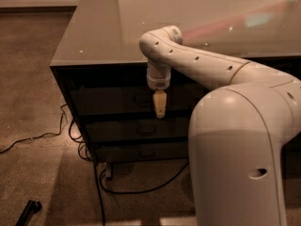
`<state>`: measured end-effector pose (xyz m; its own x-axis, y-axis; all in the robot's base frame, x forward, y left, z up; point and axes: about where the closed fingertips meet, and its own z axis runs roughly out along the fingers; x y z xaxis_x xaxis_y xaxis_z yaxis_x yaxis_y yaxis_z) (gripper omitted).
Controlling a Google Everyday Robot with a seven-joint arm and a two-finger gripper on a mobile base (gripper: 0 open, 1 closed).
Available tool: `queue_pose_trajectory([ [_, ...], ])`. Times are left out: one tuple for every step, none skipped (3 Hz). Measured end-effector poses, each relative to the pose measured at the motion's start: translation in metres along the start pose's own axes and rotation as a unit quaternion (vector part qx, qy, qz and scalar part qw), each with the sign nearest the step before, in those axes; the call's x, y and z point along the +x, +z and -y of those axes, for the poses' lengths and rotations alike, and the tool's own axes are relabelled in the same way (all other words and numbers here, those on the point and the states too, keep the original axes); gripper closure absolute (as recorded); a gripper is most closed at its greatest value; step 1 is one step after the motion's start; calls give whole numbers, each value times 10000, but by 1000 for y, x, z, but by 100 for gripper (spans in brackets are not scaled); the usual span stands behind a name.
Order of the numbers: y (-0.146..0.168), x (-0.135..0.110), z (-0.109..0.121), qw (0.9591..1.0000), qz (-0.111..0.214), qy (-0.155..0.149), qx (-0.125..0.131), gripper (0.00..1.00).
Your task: Open top drawer
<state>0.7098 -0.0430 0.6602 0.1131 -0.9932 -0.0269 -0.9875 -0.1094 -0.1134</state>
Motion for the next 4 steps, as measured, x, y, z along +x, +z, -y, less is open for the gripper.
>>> queue_pose_trajectory([
  [17, 0, -1, 9999, 71, 60, -124, 0],
  [28, -1, -5, 9997, 30, 90, -241, 19],
  [28, 2, -14, 9994, -45, 159, -298, 42],
  [22, 2, -13, 9994, -45, 159, -298, 65],
])
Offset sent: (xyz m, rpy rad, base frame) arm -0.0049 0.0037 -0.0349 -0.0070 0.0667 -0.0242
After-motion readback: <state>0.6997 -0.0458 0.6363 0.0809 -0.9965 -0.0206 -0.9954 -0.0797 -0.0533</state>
